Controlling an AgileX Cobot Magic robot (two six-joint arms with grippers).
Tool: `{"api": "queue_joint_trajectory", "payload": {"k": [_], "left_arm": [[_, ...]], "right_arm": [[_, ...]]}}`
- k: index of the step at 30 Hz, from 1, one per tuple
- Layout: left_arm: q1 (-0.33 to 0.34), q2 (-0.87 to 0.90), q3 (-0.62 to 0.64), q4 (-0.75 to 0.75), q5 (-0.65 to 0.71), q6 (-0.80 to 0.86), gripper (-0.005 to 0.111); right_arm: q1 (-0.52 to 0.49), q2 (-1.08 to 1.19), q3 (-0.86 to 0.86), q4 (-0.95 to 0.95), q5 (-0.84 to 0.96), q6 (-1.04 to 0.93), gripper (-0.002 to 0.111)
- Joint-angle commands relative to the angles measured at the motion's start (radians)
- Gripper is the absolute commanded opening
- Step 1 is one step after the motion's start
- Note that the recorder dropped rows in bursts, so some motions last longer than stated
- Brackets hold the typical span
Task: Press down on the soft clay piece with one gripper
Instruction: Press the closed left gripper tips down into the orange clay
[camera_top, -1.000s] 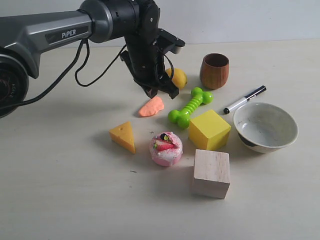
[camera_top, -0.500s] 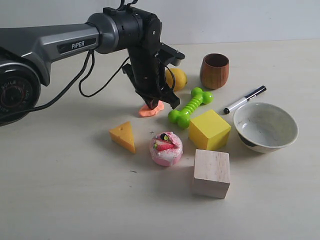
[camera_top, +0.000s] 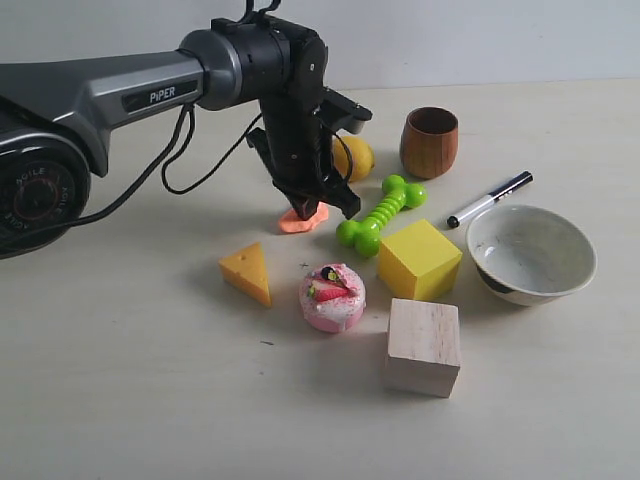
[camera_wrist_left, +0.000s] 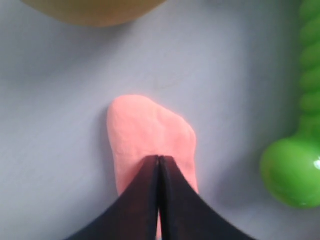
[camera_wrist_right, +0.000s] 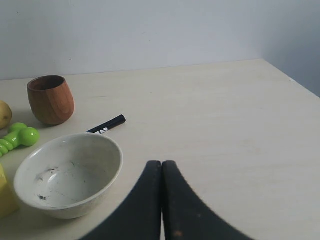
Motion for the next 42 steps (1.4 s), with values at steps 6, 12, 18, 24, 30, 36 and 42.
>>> {"api": "queue_joint_trajectory", "payload": {"k": [6,12,18,24,30,36,42], "left_arm": [[-0.001,0.074,0.071,0.071,0.015,-0.021,0.000],[-0.003,0.106,0.071,0.071,0.033,-0.024,0.000],[-0.003,0.129,0.071,0.076,0.033,-0.024,0.000],[-0.003,0.131,0.071,0.089,0.031,-0.024,0.000],[-0.003,0.131,0.071,0.118,0.033,-0.022,0.000],[-0.001,0.122,0.071,0.171,0.053,-0.019,0.000],[0.001,0.105,0.071,0.173,0.057,-0.025,0.000]], "right_arm": [[-0.004,-0.007,0.005,-0.003,-0.004,-0.001,0.000],[-0.004,-0.007,0.005,-0.003,-0.004,-0.001,0.000],[-0.004,-0.007,0.005,-0.003,-0.004,-0.001,0.000],[-0.004,-0.007,0.005,-0.003,-0.004,-0.001,0.000],[-0.004,-0.007,0.005,-0.003,-0.004,-0.001,0.000],[-0.004,-0.007,0.005,-0.003,-0.004,-0.001,0.000],[-0.004,-0.007,0.005,-0.003,-0.004,-0.001,0.000]]}}
